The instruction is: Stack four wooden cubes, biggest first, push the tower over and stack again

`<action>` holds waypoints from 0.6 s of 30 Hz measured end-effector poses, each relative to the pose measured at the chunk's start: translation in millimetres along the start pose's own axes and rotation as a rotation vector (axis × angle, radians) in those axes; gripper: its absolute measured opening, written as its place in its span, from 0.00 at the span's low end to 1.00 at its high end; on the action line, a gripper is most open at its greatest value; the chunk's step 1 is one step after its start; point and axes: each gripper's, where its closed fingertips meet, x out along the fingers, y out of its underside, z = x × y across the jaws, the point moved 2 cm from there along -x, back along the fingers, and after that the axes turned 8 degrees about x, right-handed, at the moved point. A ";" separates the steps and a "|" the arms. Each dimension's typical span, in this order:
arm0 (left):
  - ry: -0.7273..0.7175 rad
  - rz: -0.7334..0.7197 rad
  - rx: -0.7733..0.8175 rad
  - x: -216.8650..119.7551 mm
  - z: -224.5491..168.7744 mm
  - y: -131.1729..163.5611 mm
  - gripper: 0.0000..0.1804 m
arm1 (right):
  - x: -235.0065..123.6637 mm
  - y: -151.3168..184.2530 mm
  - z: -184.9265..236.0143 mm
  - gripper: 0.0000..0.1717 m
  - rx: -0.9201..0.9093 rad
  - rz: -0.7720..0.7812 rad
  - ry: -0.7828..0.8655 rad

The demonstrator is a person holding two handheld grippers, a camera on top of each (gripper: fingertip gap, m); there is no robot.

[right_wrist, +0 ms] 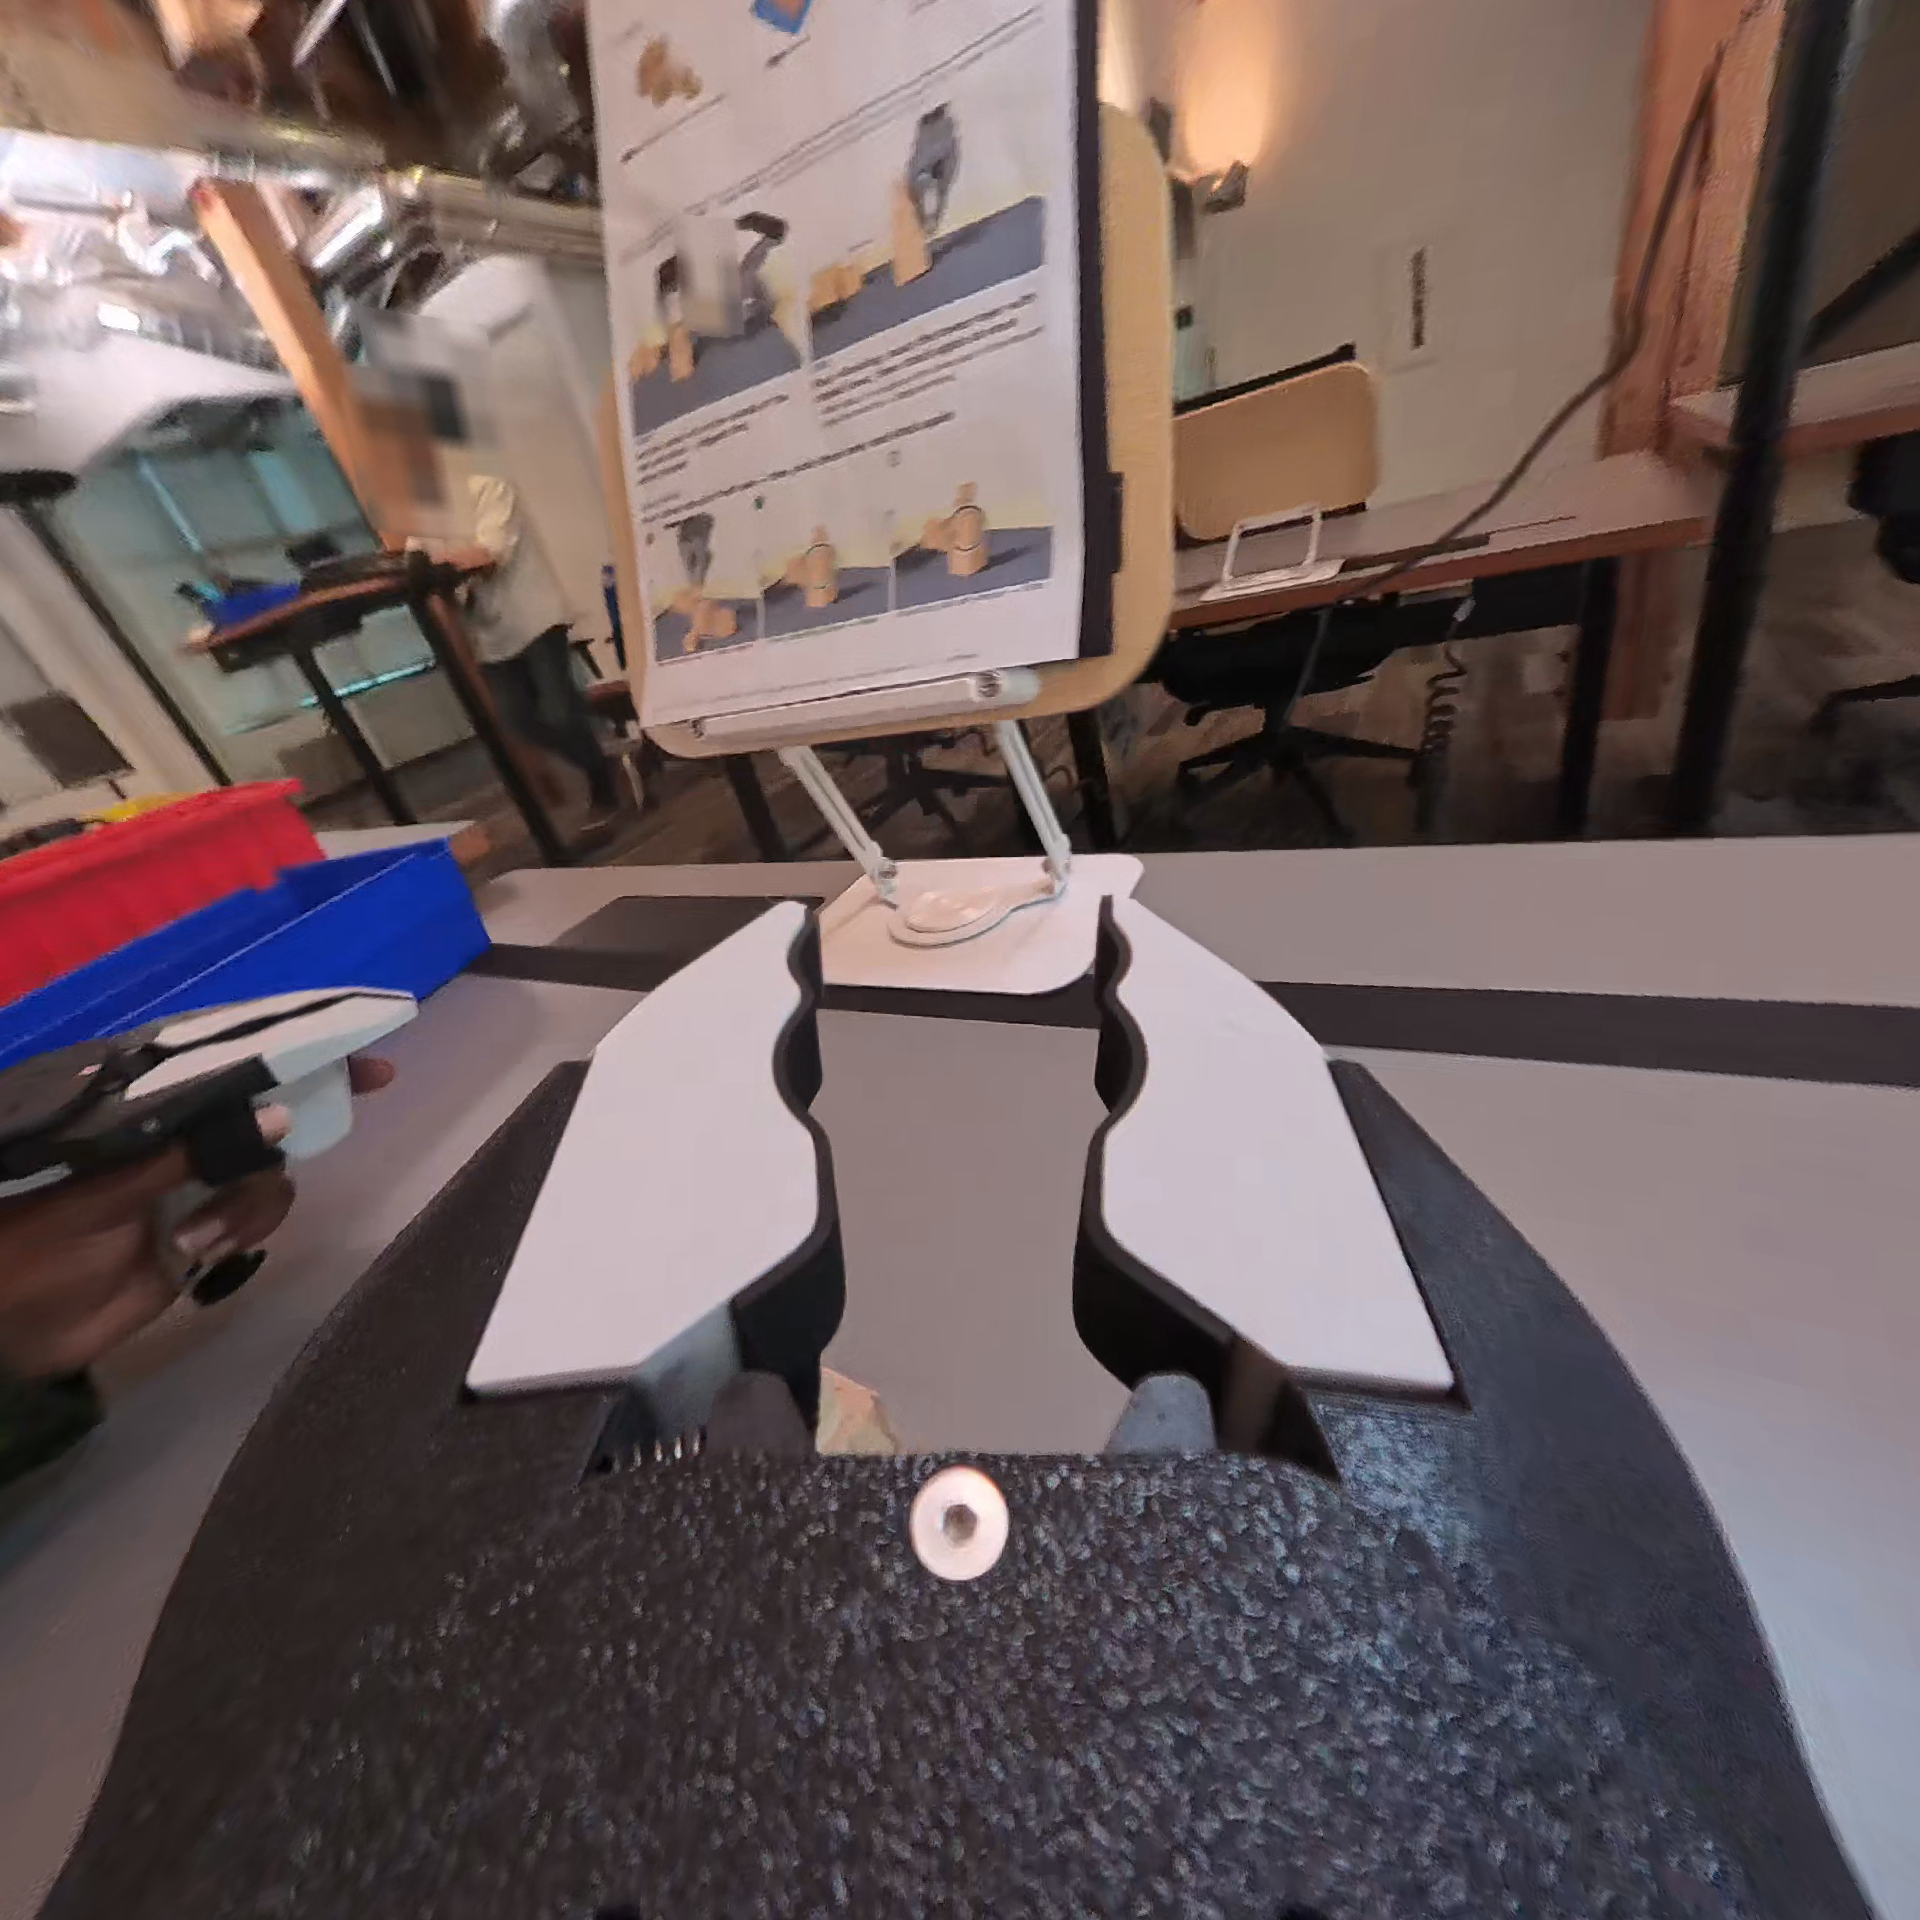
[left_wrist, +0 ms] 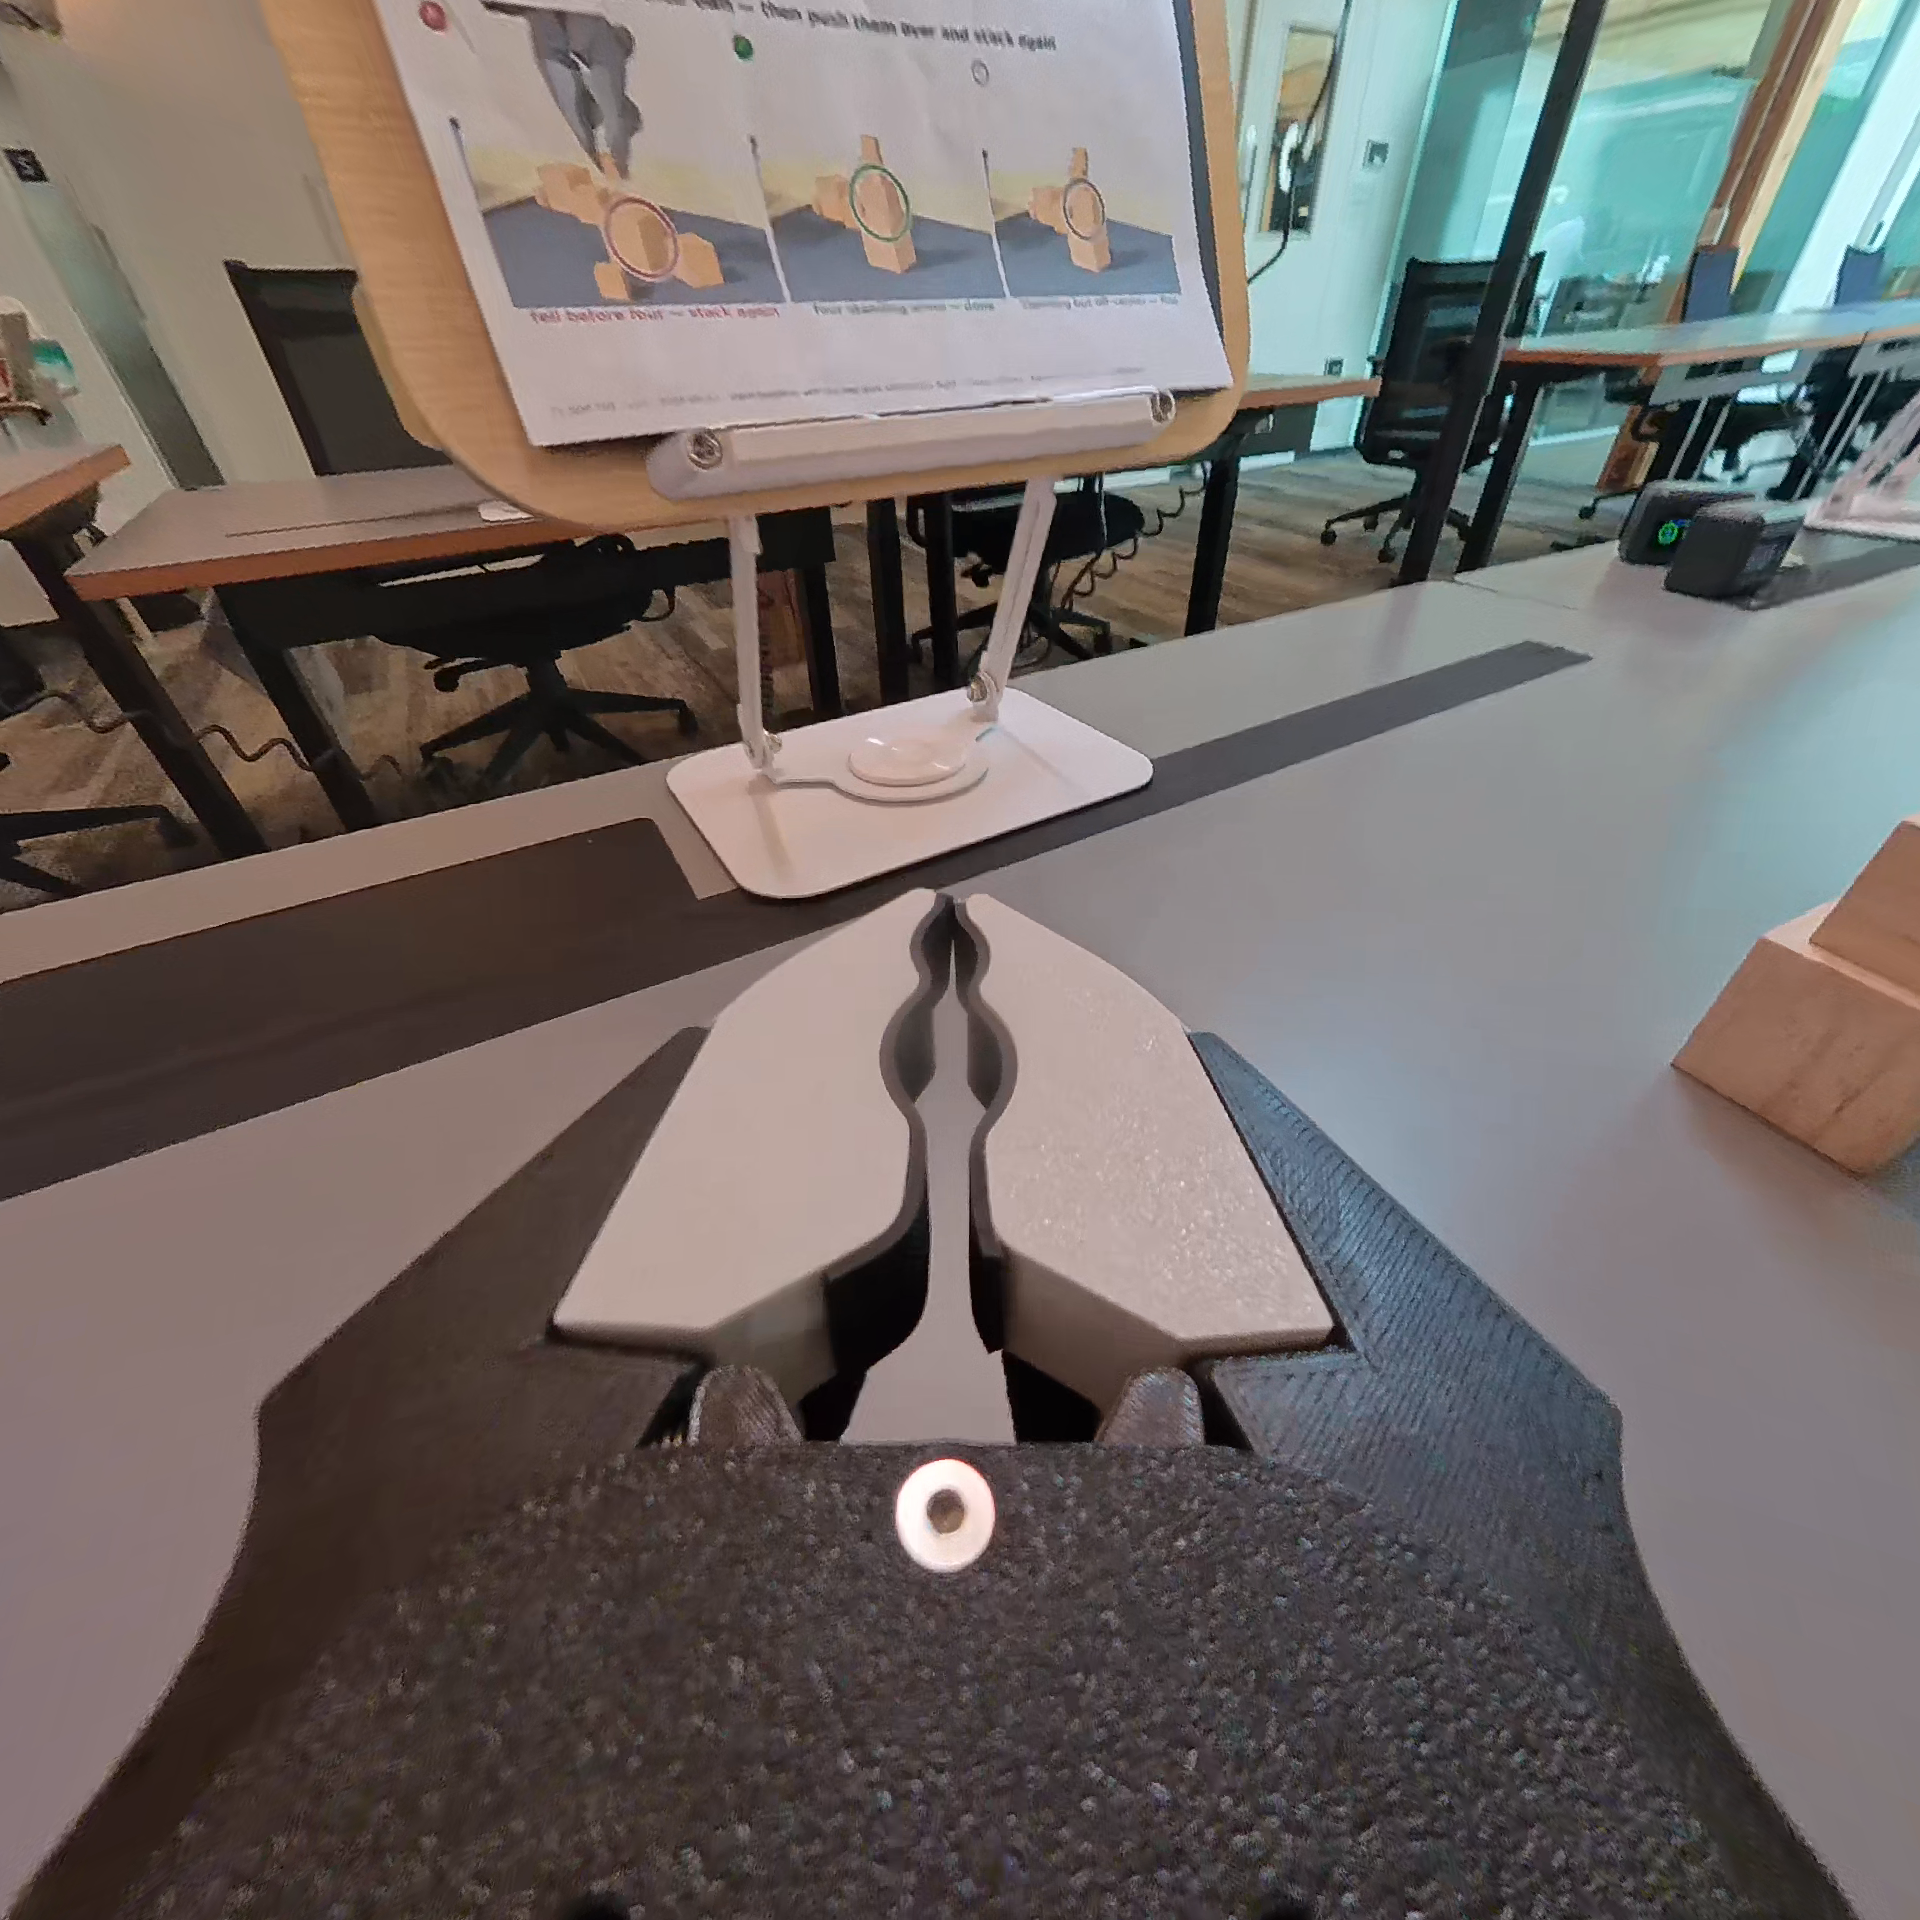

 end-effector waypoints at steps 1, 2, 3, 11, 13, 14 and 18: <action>0.020 0.021 0.013 4.1 -4.6 2.5 0.00 | -1.3 3.1 -7.4 0.29 0.019 0.000 0.010; 0.067 0.060 0.015 9.6 -12.6 8.2 0.00 | -1.9 5.5 -12.3 0.29 0.027 0.016 0.014; 0.118 0.117 0.009 16.5 -21.0 17.0 0.04 | -2.8 6.0 -16.0 0.29 0.024 0.024 0.025; 0.257 0.428 0.169 62.5 -44.6 61.8 0.29 | -7.7 -2.8 -11.6 0.26 0.041 0.000 -0.029; 0.270 0.450 0.213 68.4 -46.5 64.3 0.29 | -9.0 -5.6 -13.6 0.26 0.063 -0.006 -0.040; 0.283 0.458 0.223 71.1 -47.8 65.1 0.30 | -9.9 -6.9 -15.0 0.26 0.069 -0.008 -0.041; 0.327 0.490 0.275 78.4 -50.8 69.9 0.29 | -13.7 -12.9 -17.0 0.25 0.075 -0.030 -0.041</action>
